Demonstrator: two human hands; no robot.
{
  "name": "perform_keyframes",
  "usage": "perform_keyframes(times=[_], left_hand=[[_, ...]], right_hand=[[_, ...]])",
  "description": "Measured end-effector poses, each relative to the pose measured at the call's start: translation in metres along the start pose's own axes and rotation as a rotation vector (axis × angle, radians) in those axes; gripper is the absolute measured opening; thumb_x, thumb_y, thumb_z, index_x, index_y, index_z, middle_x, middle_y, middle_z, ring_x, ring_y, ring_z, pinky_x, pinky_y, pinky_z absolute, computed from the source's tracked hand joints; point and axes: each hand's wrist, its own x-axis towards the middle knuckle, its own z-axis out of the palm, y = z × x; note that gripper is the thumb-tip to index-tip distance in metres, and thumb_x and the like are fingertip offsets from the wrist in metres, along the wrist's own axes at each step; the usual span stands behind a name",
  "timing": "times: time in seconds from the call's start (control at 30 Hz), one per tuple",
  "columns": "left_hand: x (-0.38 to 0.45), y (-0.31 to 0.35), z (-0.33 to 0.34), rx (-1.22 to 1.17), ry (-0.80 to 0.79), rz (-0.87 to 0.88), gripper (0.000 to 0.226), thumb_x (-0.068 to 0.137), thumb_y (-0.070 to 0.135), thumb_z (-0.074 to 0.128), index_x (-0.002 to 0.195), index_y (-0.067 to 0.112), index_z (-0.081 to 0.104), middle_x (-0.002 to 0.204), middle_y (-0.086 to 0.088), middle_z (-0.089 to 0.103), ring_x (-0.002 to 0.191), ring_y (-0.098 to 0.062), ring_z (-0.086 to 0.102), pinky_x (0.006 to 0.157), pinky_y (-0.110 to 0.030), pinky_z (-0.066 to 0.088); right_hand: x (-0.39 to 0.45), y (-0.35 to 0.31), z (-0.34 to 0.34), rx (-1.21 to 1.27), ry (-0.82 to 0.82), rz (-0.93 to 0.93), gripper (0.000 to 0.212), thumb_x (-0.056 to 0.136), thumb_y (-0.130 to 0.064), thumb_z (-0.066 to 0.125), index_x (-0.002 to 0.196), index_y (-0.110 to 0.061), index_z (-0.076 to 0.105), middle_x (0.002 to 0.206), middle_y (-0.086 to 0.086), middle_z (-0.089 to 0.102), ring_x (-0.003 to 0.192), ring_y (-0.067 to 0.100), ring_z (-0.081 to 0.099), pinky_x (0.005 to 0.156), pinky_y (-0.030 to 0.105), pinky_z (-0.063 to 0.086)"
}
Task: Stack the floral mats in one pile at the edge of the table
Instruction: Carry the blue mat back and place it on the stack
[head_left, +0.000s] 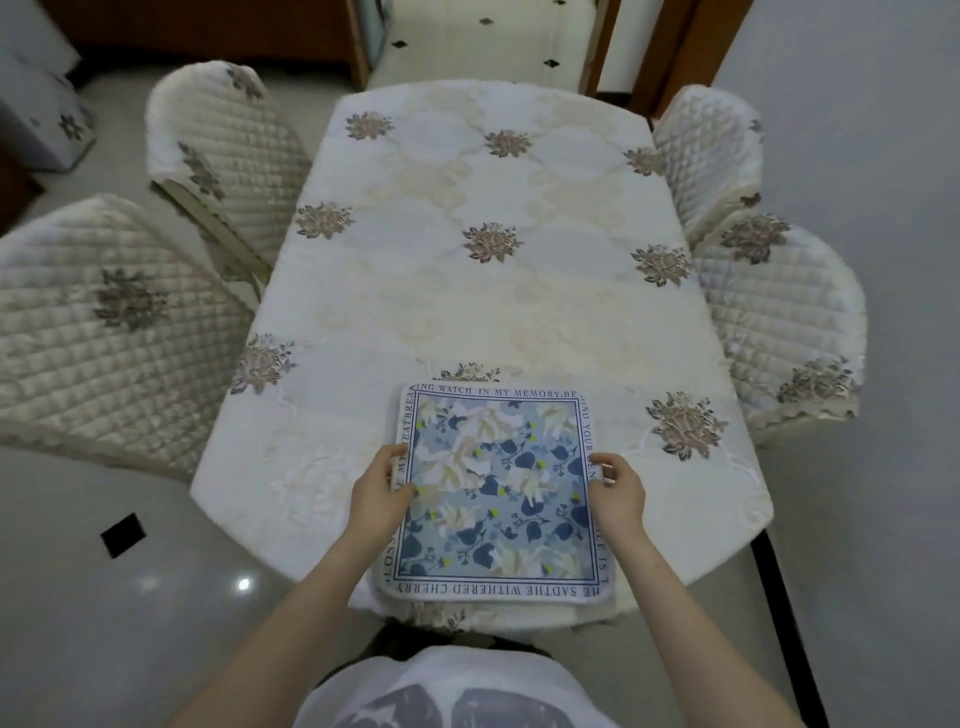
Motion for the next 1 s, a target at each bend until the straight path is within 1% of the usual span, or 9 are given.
perform_keyframes(times=[0.17,0.27,0.43,0.53,0.63,0.7,0.83,0.93,1.0], left_hand=[[0.007,-0.012,0.003,0.038,0.008,0.019,0.049,0.082,0.002,0.06,0.123,0.025,0.048,0.111,-0.009,0.063,0.082,-0.019,0.061,0.06,-0.022,0.045],[0.01,-0.016,0.005,0.042,0.013,0.043,0.055,0.082,0.001,0.06,0.128,0.025,0.041,0.107,-0.009,0.063,0.089,-0.028,0.061,0.064,-0.031,0.046],[0.011,-0.015,0.009,0.072,0.093,0.054,0.053,0.079,-0.003,0.062,0.125,0.018,0.045,0.104,-0.007,0.061,0.093,-0.026,0.059,0.07,-0.033,0.049],[0.015,-0.015,0.009,0.114,0.109,0.051,0.048,0.075,-0.005,0.063,0.119,0.011,0.051,0.102,-0.01,0.063,0.094,-0.03,0.058,0.076,-0.043,0.052],[0.015,-0.019,0.012,0.259,0.147,0.048,0.051,0.075,-0.002,0.063,0.123,0.007,0.049,0.112,-0.016,0.052,0.104,-0.033,0.045,0.092,-0.034,0.037],[0.013,-0.018,0.013,0.266,0.174,-0.004,0.055,0.076,0.002,0.064,0.127,0.004,0.045,0.117,-0.02,0.041,0.109,-0.034,0.035,0.09,-0.031,0.029],[0.016,-0.014,0.008,0.138,0.08,-0.195,0.043,0.08,0.011,0.063,0.12,0.0,0.049,0.115,-0.022,0.045,0.104,-0.037,0.047,0.088,-0.043,0.046],[0.015,-0.012,0.006,0.148,0.057,-0.184,0.028,0.084,0.012,0.059,0.109,0.002,0.055,0.106,-0.015,0.045,0.093,-0.032,0.049,0.077,-0.037,0.045],[0.014,-0.012,0.007,0.166,0.066,-0.183,0.021,0.085,0.01,0.055,0.104,0.001,0.057,0.101,-0.011,0.042,0.086,-0.029,0.047,0.071,-0.033,0.04]], right_hand=[[0.004,0.002,0.004,-0.063,-0.015,-0.017,0.038,0.085,0.009,0.041,0.115,-0.011,0.052,0.099,0.02,0.061,0.06,0.022,0.059,0.044,0.023,0.04],[0.004,0.003,0.007,-0.11,-0.023,-0.053,0.043,0.084,0.009,0.043,0.119,-0.015,0.05,0.094,0.011,0.063,0.067,0.023,0.062,0.047,0.025,0.042],[0.008,0.003,0.007,-0.109,0.011,-0.083,0.039,0.084,0.006,0.047,0.115,-0.012,0.062,0.093,0.005,0.065,0.08,0.02,0.059,0.063,0.023,0.043],[0.013,0.003,0.006,-0.152,-0.03,-0.12,0.039,0.083,0.004,0.048,0.113,-0.014,0.065,0.088,0.012,0.065,0.073,0.024,0.056,0.053,0.021,0.037],[0.017,0.004,0.006,-0.166,-0.054,-0.09,0.039,0.085,0.004,0.049,0.119,-0.01,0.062,0.08,0.018,0.063,0.062,0.03,0.053,0.053,0.027,0.037],[0.017,0.004,0.007,-0.184,-0.073,-0.068,0.034,0.087,0.002,0.048,0.118,-0.008,0.06,0.087,0.019,0.066,0.074,0.035,0.061,0.059,0.031,0.043],[0.013,0.013,0.013,-0.249,-0.1,-0.03,0.015,0.091,-0.004,0.045,0.08,-0.005,0.055,0.079,0.016,0.057,0.066,0.026,0.049,0.051,0.028,0.031],[0.012,0.012,0.025,-0.296,-0.043,0.023,0.031,0.091,-0.004,0.043,0.062,-0.013,0.037,0.073,0.007,0.041,0.066,0.023,0.039,0.064,0.03,0.028],[0.009,0.009,0.032,-0.322,-0.021,0.06,0.023,0.091,-0.009,0.045,0.069,-0.012,0.048,0.089,0.011,0.044,0.079,0.028,0.045,0.075,0.035,0.036]])
